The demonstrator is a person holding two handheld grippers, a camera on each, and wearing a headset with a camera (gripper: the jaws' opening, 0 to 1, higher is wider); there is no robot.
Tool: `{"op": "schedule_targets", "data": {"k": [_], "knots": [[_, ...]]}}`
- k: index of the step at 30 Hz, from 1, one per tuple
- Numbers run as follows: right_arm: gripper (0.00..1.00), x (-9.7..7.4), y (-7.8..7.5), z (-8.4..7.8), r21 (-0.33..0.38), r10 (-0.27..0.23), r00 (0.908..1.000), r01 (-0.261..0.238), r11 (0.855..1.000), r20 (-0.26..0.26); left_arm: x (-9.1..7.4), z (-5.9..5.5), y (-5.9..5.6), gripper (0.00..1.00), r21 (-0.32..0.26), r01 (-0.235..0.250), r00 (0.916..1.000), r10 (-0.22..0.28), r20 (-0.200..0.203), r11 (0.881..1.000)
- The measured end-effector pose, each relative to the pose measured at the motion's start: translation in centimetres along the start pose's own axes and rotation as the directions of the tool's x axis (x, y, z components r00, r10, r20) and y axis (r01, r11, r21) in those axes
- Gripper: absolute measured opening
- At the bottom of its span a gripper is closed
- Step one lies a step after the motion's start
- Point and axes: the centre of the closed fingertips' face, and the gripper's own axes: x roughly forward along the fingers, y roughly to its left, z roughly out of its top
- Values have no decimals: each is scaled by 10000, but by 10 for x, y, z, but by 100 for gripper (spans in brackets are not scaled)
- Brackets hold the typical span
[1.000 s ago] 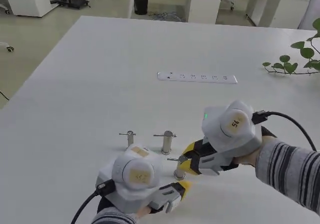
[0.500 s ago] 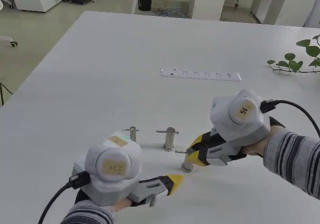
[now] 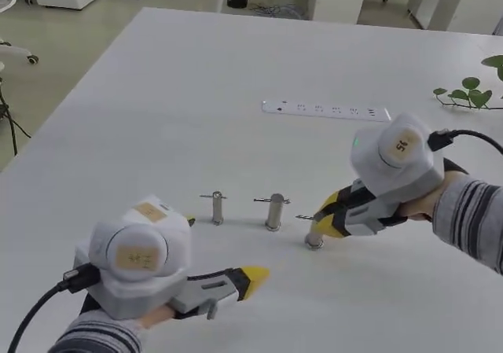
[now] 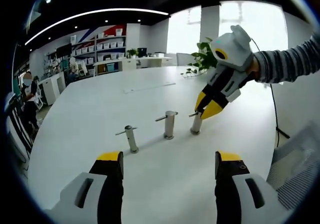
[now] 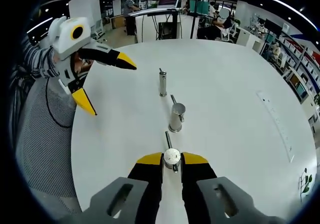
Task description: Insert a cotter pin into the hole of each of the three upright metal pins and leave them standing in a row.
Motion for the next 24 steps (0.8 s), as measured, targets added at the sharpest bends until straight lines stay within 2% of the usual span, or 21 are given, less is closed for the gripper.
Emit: {"op": "schedule_targets", "data": {"k": [2, 3, 4, 5, 6, 7, 8, 9, 10, 11, 12, 13, 14, 15, 16, 24], "knots": [[8, -2, -6, 6, -30, -108, 9997, 109, 9999, 241, -1, 0, 1, 73, 100, -39, 10000, 40, -30, 9999], [8, -7, -6, 10, 263, 16, 9993, -26, 9997, 375, -2, 1, 1, 73, 105, -52, 10000, 52, -27, 9999], [6, -9, -8, 16, 465, -15, 9975, -18, 9989, 711, -2, 1, 1, 73, 91, -35, 10000, 35, -21, 10000], [0, -14, -11, 29, 632, -188, 9886, 94, 9980, 1494, -2, 2, 0, 74, 36, 39, 10000, -39, 37, 10000], [0, -16, -13, 28, 713, 4, 9906, -103, 9974, 1366, 1, 13, -9, 73, -1019, 367, 9970, -295, 709, 9941], [0, -16, -12, 27, 627, 41, 9935, -113, 9980, 1136, 0, 18, -12, 72, -962, 599, 9950, -518, 852, 9936], [0, -19, -21, 20, -355, -607, 9969, 625, 9974, 502, -3, 27, -1, 71, -562, -44, 9920, 115, 1257, 9984], [0, -18, -14, 18, -410, -184, 9987, 203, 9990, 472, -3, 32, -3, 71, -847, 37, 9870, 99, 1605, 9964], [0, -15, -4, 15, 437, 233, 9989, -251, 9987, 418, -3, 30, -9, 72, -1096, 469, 9877, -297, 1537, 9929], [0, -14, -7, 14, 369, 118, 9990, -134, 9992, 425, -3, 23, -7, 72, -970, 440, 9932, -331, 1113, 9943], [0, -13, -8, 10, 60, 56, 9996, -58, 10000, 285, -3, 16, 0, 72, -398, 18, 9974, 11, 722, 9992], [0, -13, -8, 8, 64, 72, 9996, -74, 10000, 266, -3, 13, 2, 72, -140, -52, 9985, 59, 549, 9999], [0, -11, -6, 4, 331, 241, 9996, -246, 9992, 146, -3, 12, 3, 72, -80, -37, 9989, 41, 474, 10000], [0, -12, -10, 4, 623, 16, 9997, -30, 9981, 234, -3, 13, 2, 72, -216, 14, 9983, -2, 580, 9998], [0, -10, -10, 6, 501, 149, 9991, -169, 9986, 409, -3, 12, 4, 72, -263, 29, 9983, -14, 581, 9996], [12, -6, -16, 4, 867, 121, 9998, -136, 9961, 178, -3, 11, 8, 72, -132, -36, 9990, 42, 447, 9999]]}}
